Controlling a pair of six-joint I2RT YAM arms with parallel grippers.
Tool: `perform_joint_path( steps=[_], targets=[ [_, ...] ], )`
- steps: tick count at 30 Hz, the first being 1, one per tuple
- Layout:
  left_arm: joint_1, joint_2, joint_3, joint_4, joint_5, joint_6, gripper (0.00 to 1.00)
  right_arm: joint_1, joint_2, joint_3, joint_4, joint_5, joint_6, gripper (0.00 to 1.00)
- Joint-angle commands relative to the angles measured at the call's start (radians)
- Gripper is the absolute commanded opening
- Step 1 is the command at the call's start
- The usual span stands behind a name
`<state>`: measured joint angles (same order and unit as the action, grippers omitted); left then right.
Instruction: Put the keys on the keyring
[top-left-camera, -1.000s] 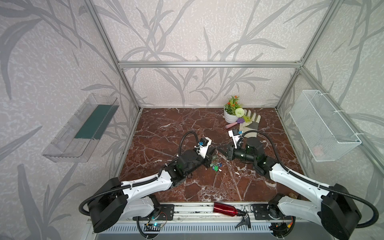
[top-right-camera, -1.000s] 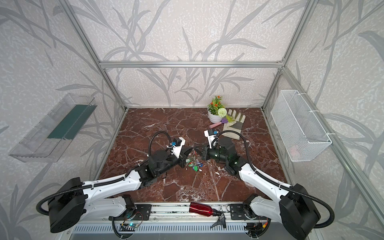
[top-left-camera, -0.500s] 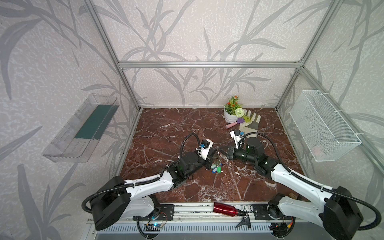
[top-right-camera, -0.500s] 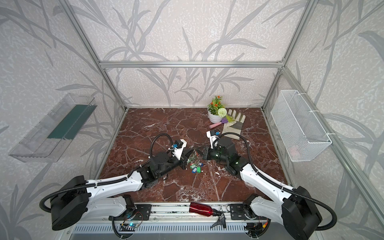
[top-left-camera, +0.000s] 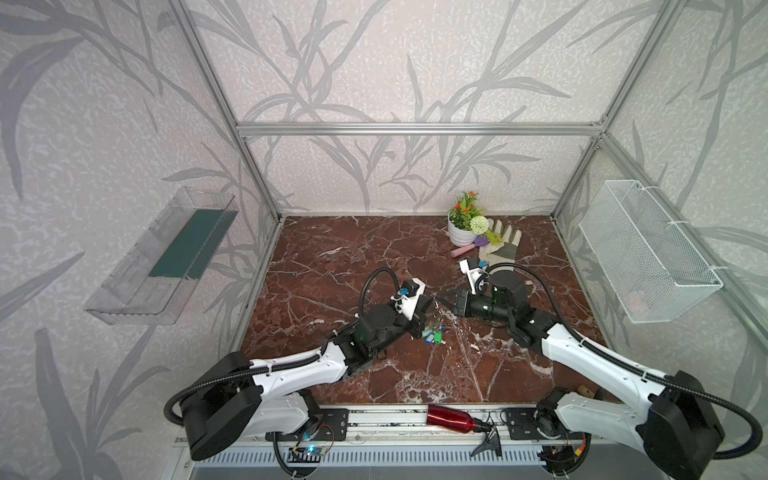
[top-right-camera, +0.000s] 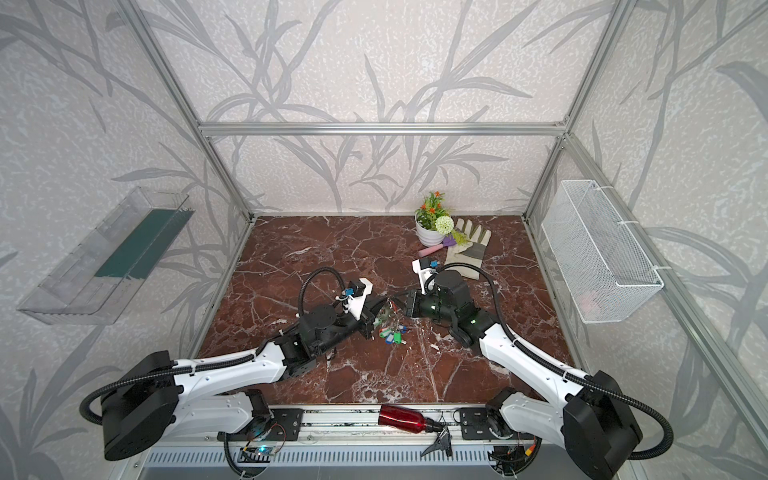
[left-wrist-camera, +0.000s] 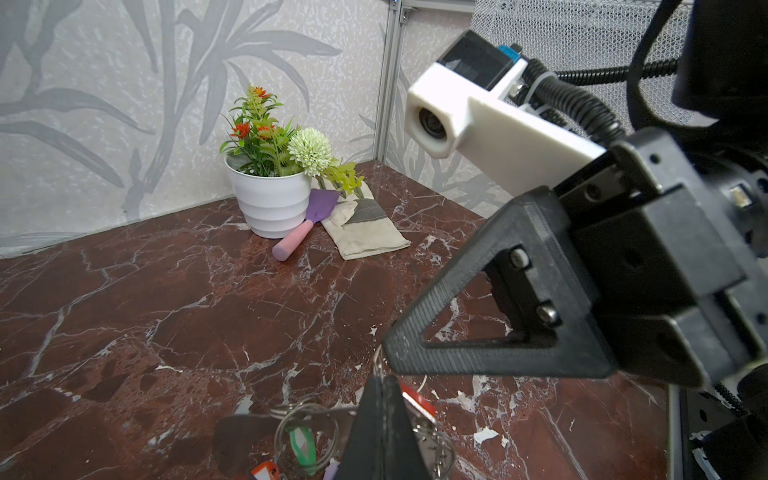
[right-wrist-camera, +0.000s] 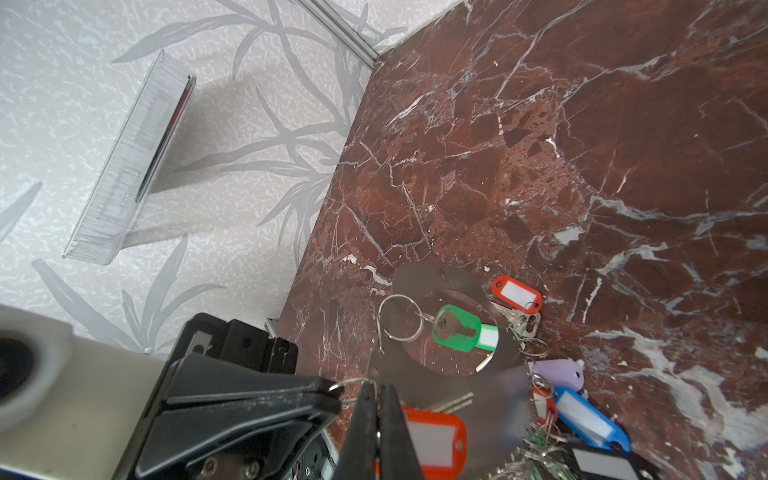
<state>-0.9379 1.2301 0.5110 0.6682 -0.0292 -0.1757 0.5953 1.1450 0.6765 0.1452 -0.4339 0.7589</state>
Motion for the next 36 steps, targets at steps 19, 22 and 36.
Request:
perform_joint_path(
  steps=[19, 22, 36],
  targets=[
    [-0.009, -0.041, 0.002, 0.1, -0.029, -0.019, 0.0, -0.057, 0.004, 0.045, -0.086, -0.057, -0.048, 0.15],
    [-0.009, -0.047, 0.004, 0.097, -0.028, -0.018, 0.0, -0.061, -0.002, 0.052, -0.088, -0.061, -0.059, 0.16],
    [-0.004, -0.089, 0.059, 0.047, 0.012, -0.002, 0.0, -0.232, -0.016, 0.054, 0.117, -0.287, -0.166, 0.42]
  ],
)
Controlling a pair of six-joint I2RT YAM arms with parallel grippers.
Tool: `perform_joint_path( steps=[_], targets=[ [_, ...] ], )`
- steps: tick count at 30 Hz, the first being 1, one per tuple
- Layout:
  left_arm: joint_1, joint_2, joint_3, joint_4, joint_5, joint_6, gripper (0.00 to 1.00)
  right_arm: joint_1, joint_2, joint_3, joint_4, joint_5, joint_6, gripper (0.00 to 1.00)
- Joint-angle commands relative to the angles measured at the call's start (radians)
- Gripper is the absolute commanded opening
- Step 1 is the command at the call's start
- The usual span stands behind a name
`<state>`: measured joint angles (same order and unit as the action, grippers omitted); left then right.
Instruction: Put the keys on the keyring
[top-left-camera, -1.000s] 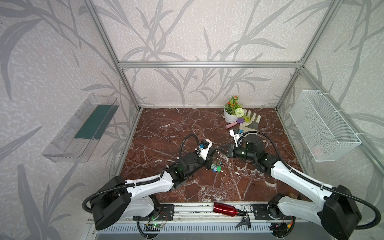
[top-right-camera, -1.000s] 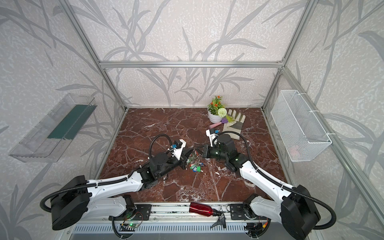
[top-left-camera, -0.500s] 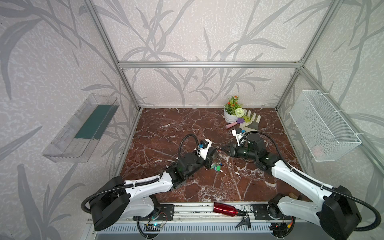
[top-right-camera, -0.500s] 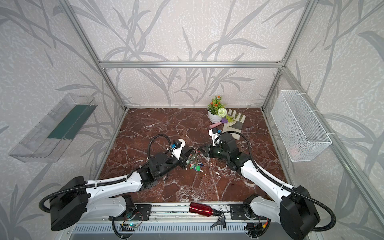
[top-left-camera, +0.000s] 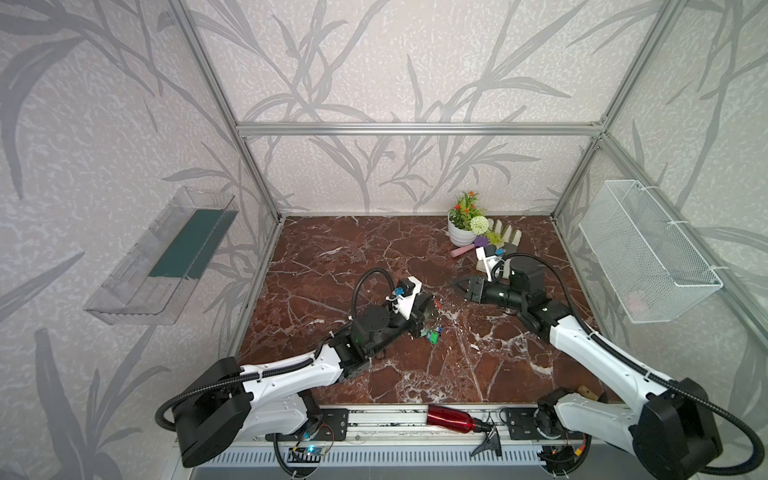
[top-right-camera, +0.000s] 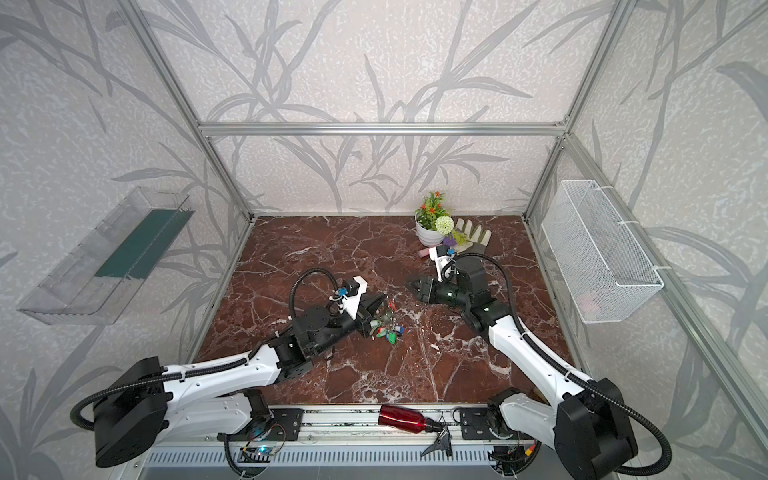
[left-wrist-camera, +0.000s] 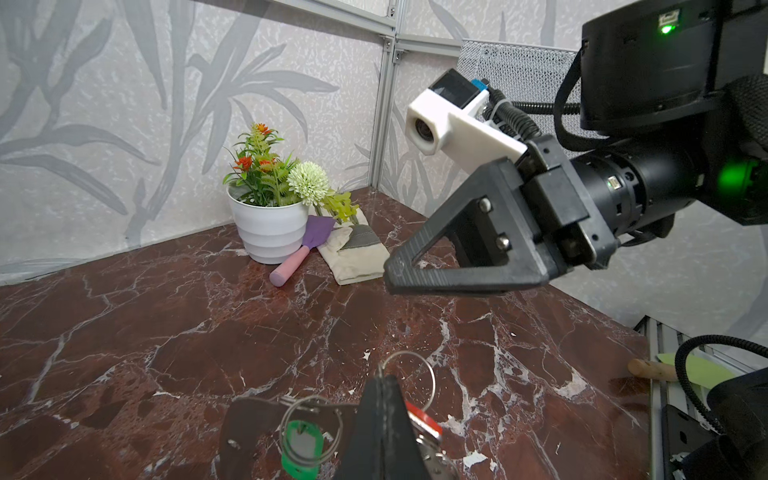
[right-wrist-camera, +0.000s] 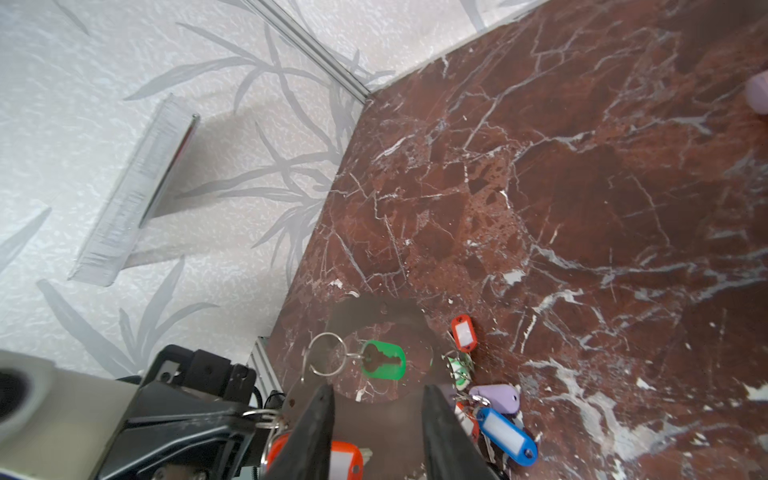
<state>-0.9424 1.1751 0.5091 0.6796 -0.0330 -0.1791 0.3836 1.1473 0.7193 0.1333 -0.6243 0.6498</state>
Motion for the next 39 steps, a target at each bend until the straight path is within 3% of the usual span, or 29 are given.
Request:
perform_joint_path(
  steps=[1, 6, 13, 18, 24, 29, 35, 39],
  targets=[
    [0.002, -0.036, 0.074, 0.024, 0.028, 0.011, 0.0, -0.029, -0.018, 0.002, 0.169, -0.105, -0.068, 0.44],
    [0.031, -0.041, 0.131, -0.004, 0.104, -0.006, 0.0, -0.057, 0.051, -0.051, 0.457, -0.2, -0.038, 0.47],
    [0.08, -0.024, 0.202, -0.003, 0.225, -0.065, 0.0, -0.134, 0.204, -0.106, 0.964, -0.34, 0.226, 0.43],
    [0.118, -0.002, 0.247, 0.014, 0.298, -0.103, 0.0, -0.146, 0.219, -0.105, 1.03, -0.363, 0.251, 0.41],
    [0.147, 0.016, 0.281, 0.013, 0.351, -0.115, 0.0, -0.149, 0.112, -0.059, 0.821, -0.347, 0.189, 0.41],
    [0.152, 0.038, 0.282, 0.043, 0.373, -0.098, 0.0, -0.098, -0.042, 0.09, 0.099, -0.155, -0.071, 0.48],
    [0.175, 0.084, 0.265, 0.201, 0.43, -0.151, 0.0, -0.075, -0.072, 0.155, -0.045, -0.144, 0.027, 0.49],
    [0.184, 0.124, 0.257, 0.32, 0.45, -0.207, 0.0, -0.058, -0.096, 0.211, -0.183, -0.083, -0.057, 0.5]
  ],
)
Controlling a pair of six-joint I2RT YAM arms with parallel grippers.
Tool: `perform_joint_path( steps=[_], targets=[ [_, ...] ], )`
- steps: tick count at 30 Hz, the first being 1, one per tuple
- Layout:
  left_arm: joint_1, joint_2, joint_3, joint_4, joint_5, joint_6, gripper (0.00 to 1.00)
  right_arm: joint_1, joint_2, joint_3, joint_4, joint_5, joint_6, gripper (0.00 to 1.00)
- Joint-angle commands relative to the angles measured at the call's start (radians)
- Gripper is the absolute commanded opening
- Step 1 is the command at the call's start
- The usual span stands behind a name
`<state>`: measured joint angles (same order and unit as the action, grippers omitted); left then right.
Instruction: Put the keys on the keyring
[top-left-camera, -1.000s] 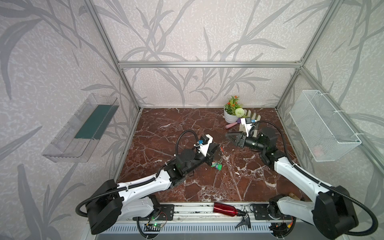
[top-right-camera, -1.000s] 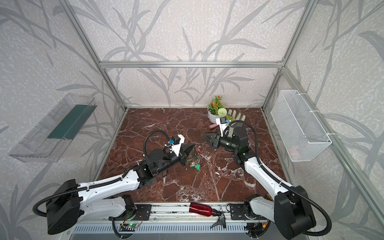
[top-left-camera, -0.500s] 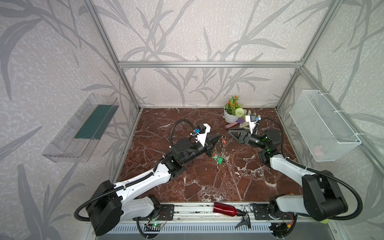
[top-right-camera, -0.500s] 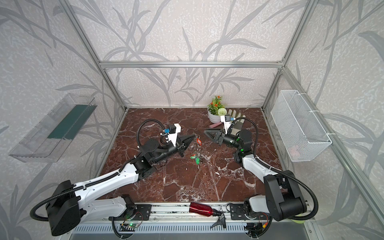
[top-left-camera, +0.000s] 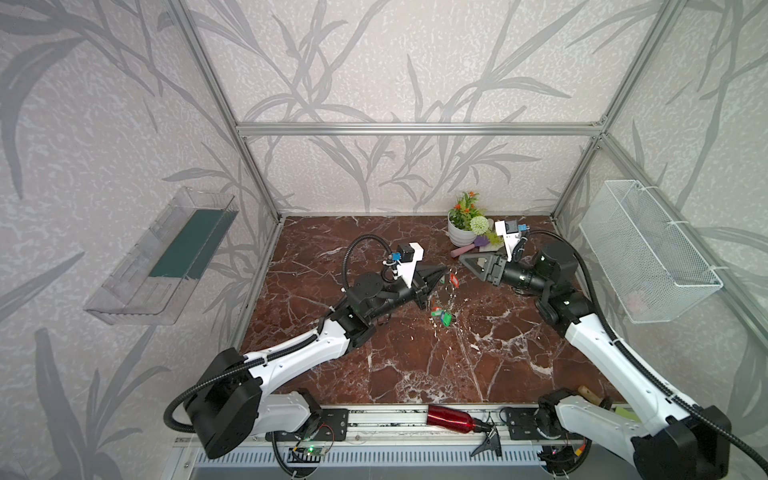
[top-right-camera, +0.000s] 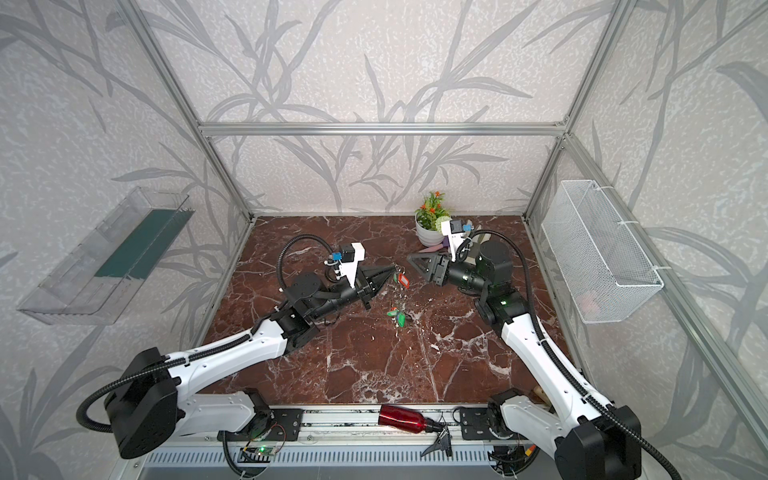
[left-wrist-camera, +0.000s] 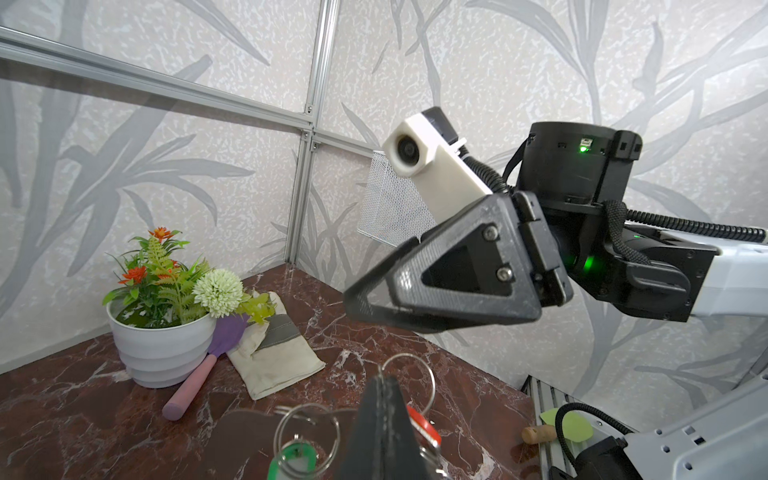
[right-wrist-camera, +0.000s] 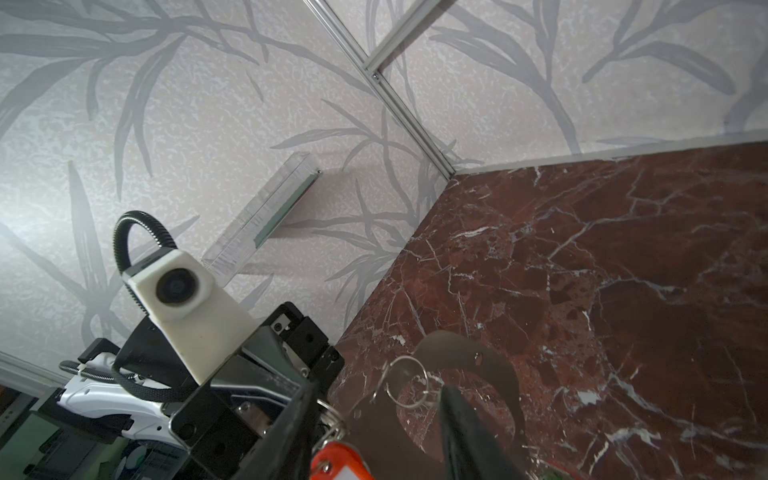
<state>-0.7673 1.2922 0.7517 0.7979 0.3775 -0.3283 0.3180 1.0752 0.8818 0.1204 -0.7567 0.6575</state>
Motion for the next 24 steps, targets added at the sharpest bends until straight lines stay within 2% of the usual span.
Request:
perform_joint_path(
  steps=[1, 5, 11, 16, 20, 24],
  targets=[
    [0.009, 0.018, 0.015, 0.229, 0.048, -0.074, 0.0, 0.009, -0.029, 0.05, -0.166, 0.047, -0.088, 0.52],
    [0.01, 0.045, 0.021, 0.289, 0.074, -0.107, 0.0, -0.016, -0.003, 0.045, -0.071, -0.035, -0.132, 0.52],
    [0.018, 0.035, 0.027, 0.279, 0.091, -0.112, 0.0, -0.128, 0.011, -0.047, 0.33, -0.168, 0.078, 0.52],
    [0.024, 0.047, 0.038, 0.282, 0.131, -0.123, 0.0, -0.135, 0.055, -0.07, 0.521, -0.301, 0.102, 0.47],
    [0.038, 0.063, 0.038, 0.294, 0.174, -0.135, 0.0, -0.134, 0.093, -0.064, 0.55, -0.375, 0.068, 0.42],
    [0.073, 0.089, 0.039, 0.296, 0.251, -0.157, 0.0, -0.134, 0.107, -0.09, 0.567, -0.38, 0.052, 0.41]
  ],
)
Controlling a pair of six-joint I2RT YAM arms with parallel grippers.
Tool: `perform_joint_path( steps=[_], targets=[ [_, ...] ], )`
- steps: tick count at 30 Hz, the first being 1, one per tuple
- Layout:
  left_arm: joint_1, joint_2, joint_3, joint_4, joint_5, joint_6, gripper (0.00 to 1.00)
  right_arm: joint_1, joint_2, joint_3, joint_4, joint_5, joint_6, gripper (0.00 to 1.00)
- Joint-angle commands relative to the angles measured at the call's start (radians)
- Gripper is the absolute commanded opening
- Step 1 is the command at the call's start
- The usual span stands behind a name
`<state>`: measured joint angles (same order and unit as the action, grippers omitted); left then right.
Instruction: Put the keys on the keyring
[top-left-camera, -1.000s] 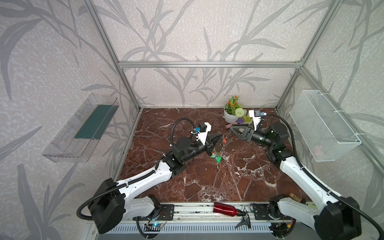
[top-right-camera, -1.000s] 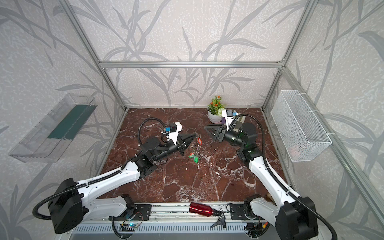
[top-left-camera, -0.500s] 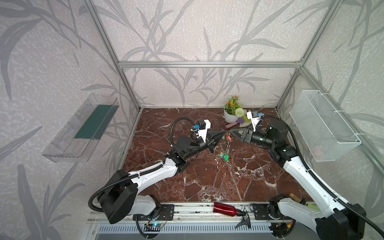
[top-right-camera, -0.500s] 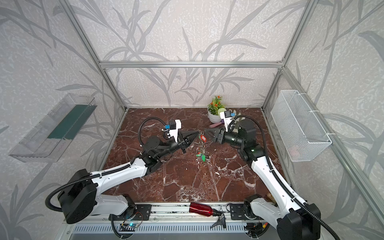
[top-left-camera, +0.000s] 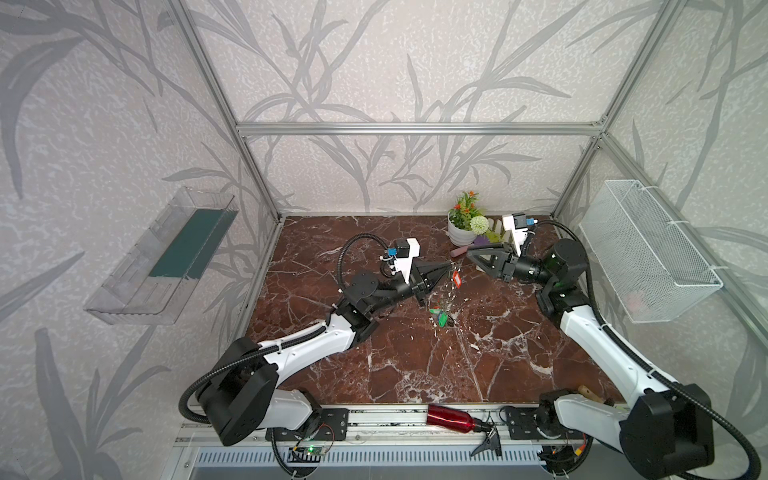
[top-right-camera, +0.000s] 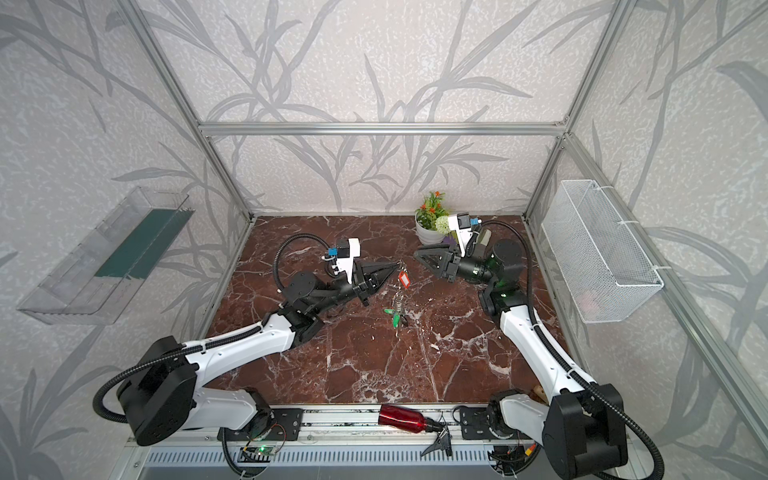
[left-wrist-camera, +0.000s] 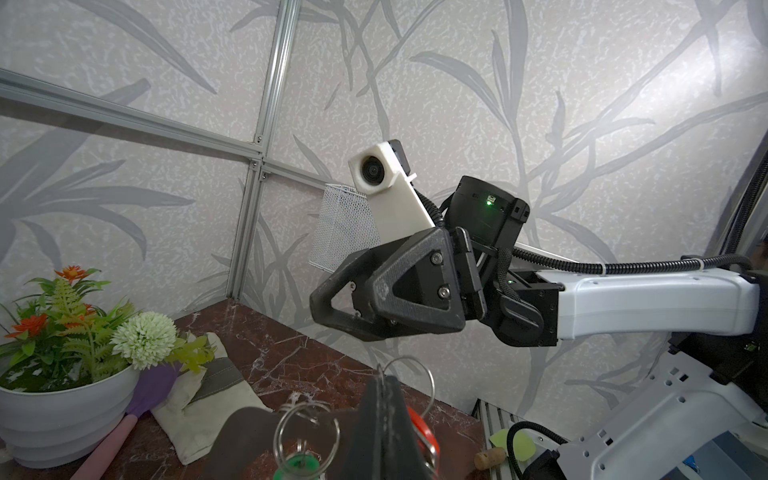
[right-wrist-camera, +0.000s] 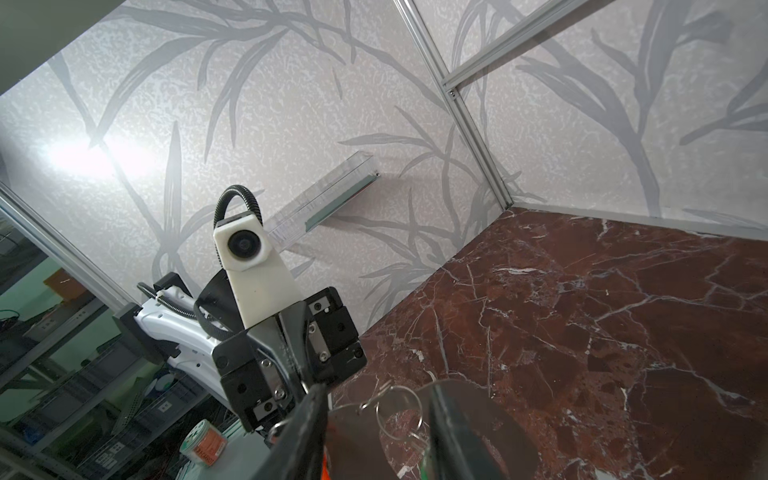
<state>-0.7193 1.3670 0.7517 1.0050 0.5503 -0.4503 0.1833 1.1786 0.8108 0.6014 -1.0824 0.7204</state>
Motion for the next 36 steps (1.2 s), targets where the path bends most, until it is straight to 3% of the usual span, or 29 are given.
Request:
perform_joint_path(
  steps=[1, 7, 15, 26, 36],
  targets=[
    [0.034, 0.02, 0.039, 0.085, 0.098, -0.035, 0.0, 0.001, 0.006, -0.023, 0.087, -0.052, -0.01, 0.41],
    [0.083, 0.053, 0.06, 0.034, 0.239, -0.009, 0.0, 0.004, -0.011, -0.029, -0.006, -0.054, -0.067, 0.41],
    [0.099, 0.089, 0.079, 0.007, 0.335, 0.052, 0.0, 0.085, -0.013, 0.054, -0.419, 0.009, -0.377, 0.41],
    [0.105, 0.117, 0.098, 0.013, 0.382, 0.035, 0.0, 0.09, 0.016, 0.11, -0.464, 0.01, -0.415, 0.41],
    [0.105, 0.107, 0.096, 0.008, 0.364, 0.036, 0.0, 0.085, 0.004, 0.059, -0.384, -0.035, -0.344, 0.37]
  ],
)
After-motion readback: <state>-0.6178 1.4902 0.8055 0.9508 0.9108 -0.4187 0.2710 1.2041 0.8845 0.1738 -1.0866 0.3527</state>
